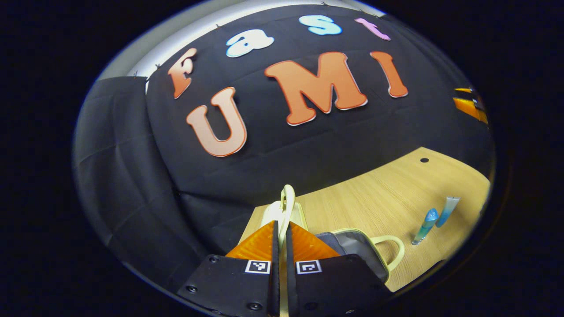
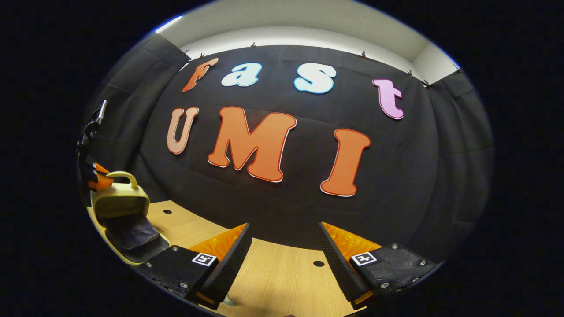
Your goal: First open the suitcase, pack the skin care products into it, and then close the suitcase.
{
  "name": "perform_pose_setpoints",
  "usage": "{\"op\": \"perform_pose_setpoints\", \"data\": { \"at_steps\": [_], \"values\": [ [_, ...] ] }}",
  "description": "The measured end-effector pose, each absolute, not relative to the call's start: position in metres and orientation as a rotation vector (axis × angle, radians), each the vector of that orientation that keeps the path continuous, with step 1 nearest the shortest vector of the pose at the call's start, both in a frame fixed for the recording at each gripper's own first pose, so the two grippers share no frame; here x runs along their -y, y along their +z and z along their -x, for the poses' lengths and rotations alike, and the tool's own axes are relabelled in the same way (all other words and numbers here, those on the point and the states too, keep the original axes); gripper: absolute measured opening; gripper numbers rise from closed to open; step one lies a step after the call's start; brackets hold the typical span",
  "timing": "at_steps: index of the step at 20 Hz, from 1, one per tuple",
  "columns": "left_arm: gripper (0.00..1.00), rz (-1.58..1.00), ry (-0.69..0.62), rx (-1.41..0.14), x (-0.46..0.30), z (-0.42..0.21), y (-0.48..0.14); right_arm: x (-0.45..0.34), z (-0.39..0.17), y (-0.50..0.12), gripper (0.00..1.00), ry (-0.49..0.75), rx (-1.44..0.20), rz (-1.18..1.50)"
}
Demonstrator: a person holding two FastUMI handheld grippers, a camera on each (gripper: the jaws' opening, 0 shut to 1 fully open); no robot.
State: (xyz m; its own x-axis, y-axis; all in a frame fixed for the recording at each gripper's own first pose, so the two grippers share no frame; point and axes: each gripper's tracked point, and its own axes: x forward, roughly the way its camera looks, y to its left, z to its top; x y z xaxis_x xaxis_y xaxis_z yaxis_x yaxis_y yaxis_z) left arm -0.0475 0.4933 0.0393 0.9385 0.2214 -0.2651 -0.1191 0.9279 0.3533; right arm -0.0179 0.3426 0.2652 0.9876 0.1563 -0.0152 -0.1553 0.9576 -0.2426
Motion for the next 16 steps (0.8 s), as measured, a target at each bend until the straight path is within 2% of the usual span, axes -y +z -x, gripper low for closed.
{"op": "perform_pose_setpoints", "data": {
  "at_steps": [6, 9, 16],
  "values": [
    [0.07, -0.225, 0.298, -0.325, -0.503, 0.048, 0.033, -0.383, 0.01, 0.26, 0.95, 0.14, -0.037, 0.183],
    [0.07, -0.18, 0.306, -0.351, -0.505, 0.037, 0.022, -0.403, 0.01, 0.258, 0.95, 0.108, -0.05, 0.183],
    [0.07, -0.084, 0.366, -0.528, -0.543, 0.063, -0.025, -0.451, 0.023, 0.251, 0.95, 0.048, -0.099, 0.191]
  ]
}}
